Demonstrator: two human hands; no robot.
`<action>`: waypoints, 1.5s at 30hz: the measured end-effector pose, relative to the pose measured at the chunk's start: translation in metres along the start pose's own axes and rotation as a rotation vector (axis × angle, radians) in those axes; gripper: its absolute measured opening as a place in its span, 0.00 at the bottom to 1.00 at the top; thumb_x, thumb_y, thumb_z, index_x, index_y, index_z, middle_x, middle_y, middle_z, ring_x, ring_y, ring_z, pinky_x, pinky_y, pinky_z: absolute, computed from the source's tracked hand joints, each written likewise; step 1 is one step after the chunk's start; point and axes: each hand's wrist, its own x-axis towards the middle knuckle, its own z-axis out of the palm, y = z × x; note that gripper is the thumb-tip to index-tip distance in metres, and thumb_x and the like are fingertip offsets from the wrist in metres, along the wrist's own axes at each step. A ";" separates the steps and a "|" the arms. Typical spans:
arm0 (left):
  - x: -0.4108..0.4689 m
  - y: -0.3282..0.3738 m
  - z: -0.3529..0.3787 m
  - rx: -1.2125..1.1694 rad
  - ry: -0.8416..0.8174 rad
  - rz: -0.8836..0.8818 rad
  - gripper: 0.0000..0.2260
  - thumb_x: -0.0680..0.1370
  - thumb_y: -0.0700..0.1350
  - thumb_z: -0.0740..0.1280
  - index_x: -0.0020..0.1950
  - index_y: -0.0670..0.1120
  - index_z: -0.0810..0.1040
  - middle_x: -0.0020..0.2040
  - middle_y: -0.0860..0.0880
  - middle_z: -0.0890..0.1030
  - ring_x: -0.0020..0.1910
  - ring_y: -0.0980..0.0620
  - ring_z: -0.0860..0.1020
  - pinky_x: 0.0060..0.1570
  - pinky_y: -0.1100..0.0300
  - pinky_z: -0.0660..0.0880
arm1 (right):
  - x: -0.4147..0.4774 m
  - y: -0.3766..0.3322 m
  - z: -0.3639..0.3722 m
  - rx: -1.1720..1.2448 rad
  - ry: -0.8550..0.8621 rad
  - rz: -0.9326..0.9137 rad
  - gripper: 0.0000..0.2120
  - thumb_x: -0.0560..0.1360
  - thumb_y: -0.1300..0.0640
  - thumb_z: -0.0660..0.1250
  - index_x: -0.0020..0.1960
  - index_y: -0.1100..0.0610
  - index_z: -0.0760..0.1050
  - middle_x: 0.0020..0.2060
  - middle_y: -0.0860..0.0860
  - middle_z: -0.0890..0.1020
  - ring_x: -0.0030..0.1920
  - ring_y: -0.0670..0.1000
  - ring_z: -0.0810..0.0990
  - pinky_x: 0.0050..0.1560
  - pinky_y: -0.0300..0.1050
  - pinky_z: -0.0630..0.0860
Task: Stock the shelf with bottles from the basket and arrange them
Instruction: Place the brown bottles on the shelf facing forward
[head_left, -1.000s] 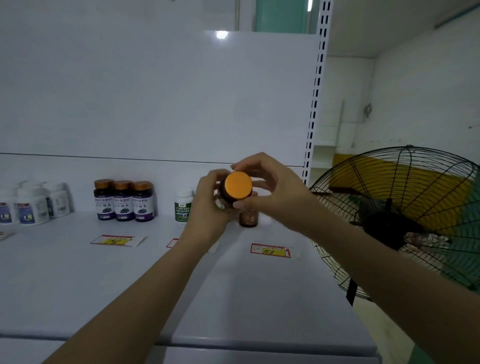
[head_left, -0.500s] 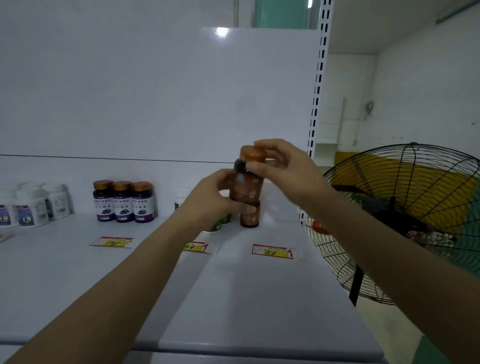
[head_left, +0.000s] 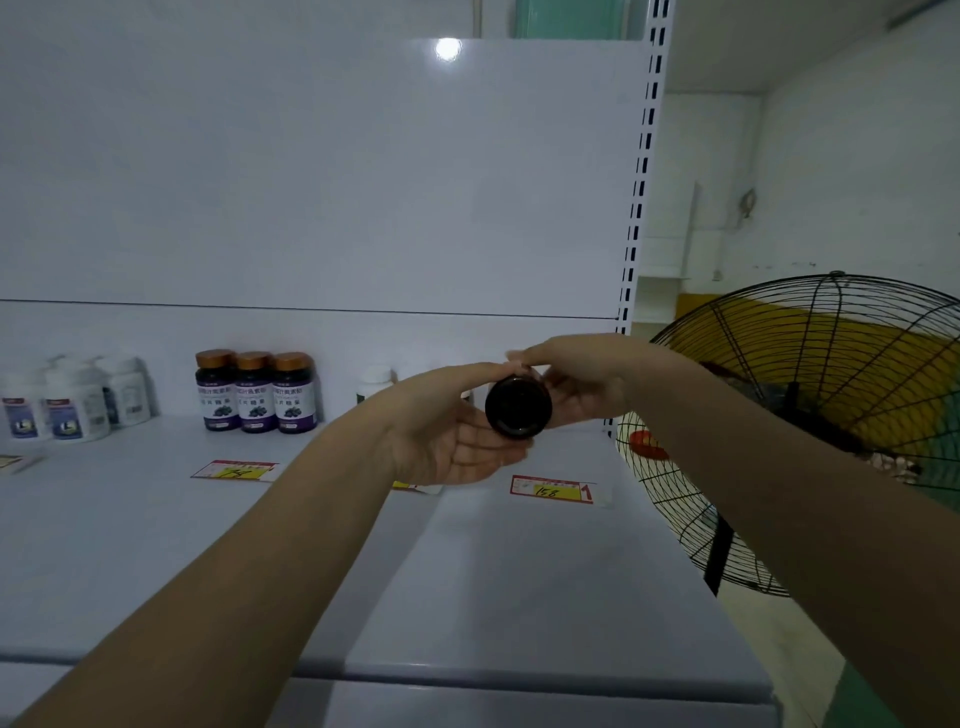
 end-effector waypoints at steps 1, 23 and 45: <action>0.001 -0.001 -0.001 0.010 0.000 -0.006 0.28 0.71 0.60 0.68 0.58 0.37 0.77 0.50 0.42 0.84 0.45 0.49 0.84 0.43 0.61 0.78 | 0.001 0.002 0.000 0.015 -0.005 0.006 0.15 0.77 0.51 0.67 0.44 0.63 0.74 0.39 0.58 0.79 0.34 0.52 0.81 0.27 0.41 0.80; 0.042 -0.030 0.007 0.366 0.419 0.617 0.20 0.64 0.39 0.79 0.51 0.48 0.76 0.45 0.53 0.81 0.40 0.62 0.77 0.32 0.74 0.71 | -0.005 0.012 0.001 -0.150 0.102 -0.549 0.19 0.72 0.55 0.72 0.61 0.52 0.73 0.56 0.50 0.79 0.57 0.49 0.78 0.61 0.49 0.76; 0.089 -0.079 0.022 1.114 0.337 0.377 0.52 0.60 0.80 0.54 0.75 0.47 0.57 0.73 0.48 0.64 0.72 0.48 0.61 0.70 0.48 0.63 | 0.049 -0.009 -0.033 -0.795 0.370 -0.369 0.16 0.75 0.56 0.69 0.60 0.63 0.77 0.57 0.58 0.79 0.53 0.54 0.78 0.56 0.48 0.77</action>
